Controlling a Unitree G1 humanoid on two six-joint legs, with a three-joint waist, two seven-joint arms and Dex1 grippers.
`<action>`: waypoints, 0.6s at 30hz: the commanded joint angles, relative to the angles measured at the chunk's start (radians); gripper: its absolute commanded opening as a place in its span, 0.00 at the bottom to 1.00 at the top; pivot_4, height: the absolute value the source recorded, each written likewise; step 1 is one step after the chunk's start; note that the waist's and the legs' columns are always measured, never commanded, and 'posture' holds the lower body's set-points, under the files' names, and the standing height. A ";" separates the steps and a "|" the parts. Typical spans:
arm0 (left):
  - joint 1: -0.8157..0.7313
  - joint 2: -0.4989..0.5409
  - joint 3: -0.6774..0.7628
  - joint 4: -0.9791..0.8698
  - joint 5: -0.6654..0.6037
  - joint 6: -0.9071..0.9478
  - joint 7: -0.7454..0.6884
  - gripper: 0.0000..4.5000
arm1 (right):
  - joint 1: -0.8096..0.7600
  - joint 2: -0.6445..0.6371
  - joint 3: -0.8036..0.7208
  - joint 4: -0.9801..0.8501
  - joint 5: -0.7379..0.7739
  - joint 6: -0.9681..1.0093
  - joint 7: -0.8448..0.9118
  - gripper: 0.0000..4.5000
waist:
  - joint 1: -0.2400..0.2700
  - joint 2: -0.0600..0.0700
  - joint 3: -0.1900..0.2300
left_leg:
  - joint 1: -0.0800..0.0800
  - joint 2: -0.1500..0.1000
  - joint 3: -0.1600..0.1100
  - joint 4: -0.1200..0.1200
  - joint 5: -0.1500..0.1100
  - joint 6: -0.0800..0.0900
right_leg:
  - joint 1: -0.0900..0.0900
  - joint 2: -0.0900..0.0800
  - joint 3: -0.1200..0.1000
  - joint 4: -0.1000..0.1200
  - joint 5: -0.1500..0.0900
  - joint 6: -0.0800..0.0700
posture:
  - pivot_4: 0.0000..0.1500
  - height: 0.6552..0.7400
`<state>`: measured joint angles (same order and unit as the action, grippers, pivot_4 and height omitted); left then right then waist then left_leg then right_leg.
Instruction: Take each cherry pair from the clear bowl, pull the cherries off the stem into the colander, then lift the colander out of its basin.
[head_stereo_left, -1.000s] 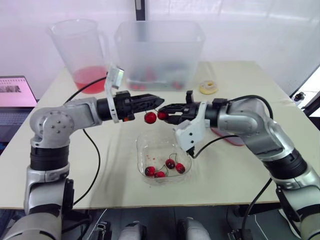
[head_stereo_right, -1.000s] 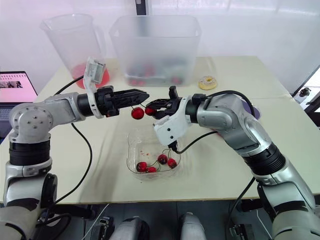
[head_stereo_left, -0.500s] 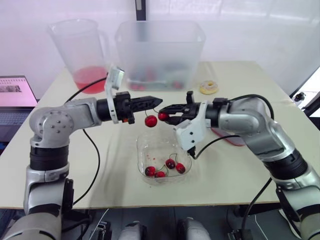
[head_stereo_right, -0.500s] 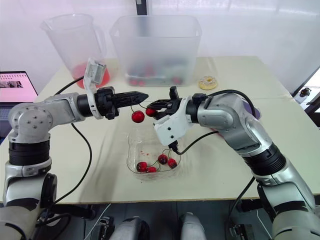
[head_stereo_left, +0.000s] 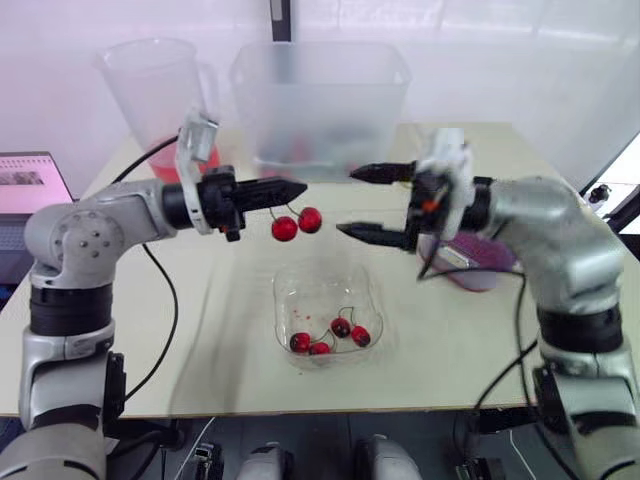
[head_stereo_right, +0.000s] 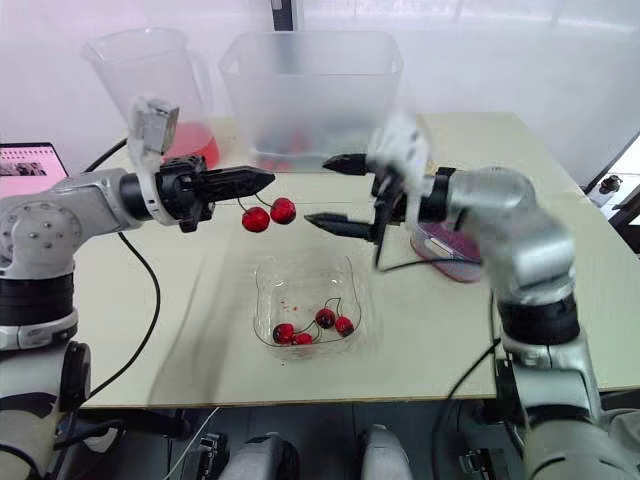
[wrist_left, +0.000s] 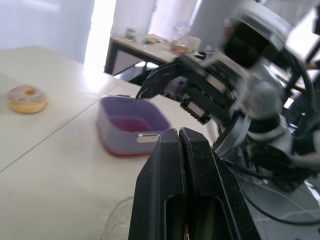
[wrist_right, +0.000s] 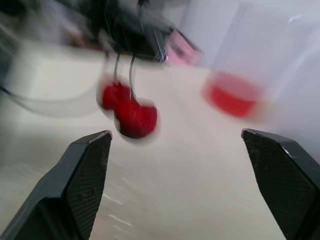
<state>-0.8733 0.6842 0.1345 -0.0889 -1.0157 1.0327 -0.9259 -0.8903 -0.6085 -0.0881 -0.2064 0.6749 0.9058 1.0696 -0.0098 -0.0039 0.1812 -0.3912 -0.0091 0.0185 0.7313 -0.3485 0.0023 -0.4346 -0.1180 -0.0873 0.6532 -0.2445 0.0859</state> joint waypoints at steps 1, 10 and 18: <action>-0.007 0.019 0.033 -0.034 -0.015 -0.014 -0.030 0.00 | -0.009 -0.031 0.041 -0.004 0.032 0.021 0.049 0.99 | 0.000 0.000 0.000 | 0.000 0.000 0.000 -0.001 0.000 0.000 | 0.000 0.000 0.000 -0.001 0.000 0.000 | 1.00 0.37; 0.018 -0.010 0.048 -0.101 -0.053 0.013 0.031 0.00 | -0.129 0.046 0.205 0.111 -0.035 -0.047 0.082 0.99 | -0.003 0.000 0.000 | 0.000 -0.001 0.001 -0.002 0.000 0.000 | -0.002 0.001 0.001 0.000 0.000 0.000 | 1.00 0.37; 0.024 -0.019 0.077 -0.125 -0.111 0.023 0.074 0.00 | -0.139 0.039 0.230 0.131 -0.040 -0.061 0.118 0.48 | -0.001 0.000 0.000 | -0.001 -0.001 0.001 -0.001 0.000 0.000 | -0.001 0.001 0.000 -0.001 0.000 0.000 | 1.00 0.37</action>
<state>-0.8324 0.6632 0.1852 -0.1838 -1.1013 1.0555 -0.8619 -1.0072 -0.5625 0.1508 -0.0533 0.6318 0.8643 1.1722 -0.0110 -0.0038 0.1813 -0.3918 -0.0104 0.0191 0.7304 -0.3485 0.0026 -0.4354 -0.1173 -0.0868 0.6526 -0.2444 0.0860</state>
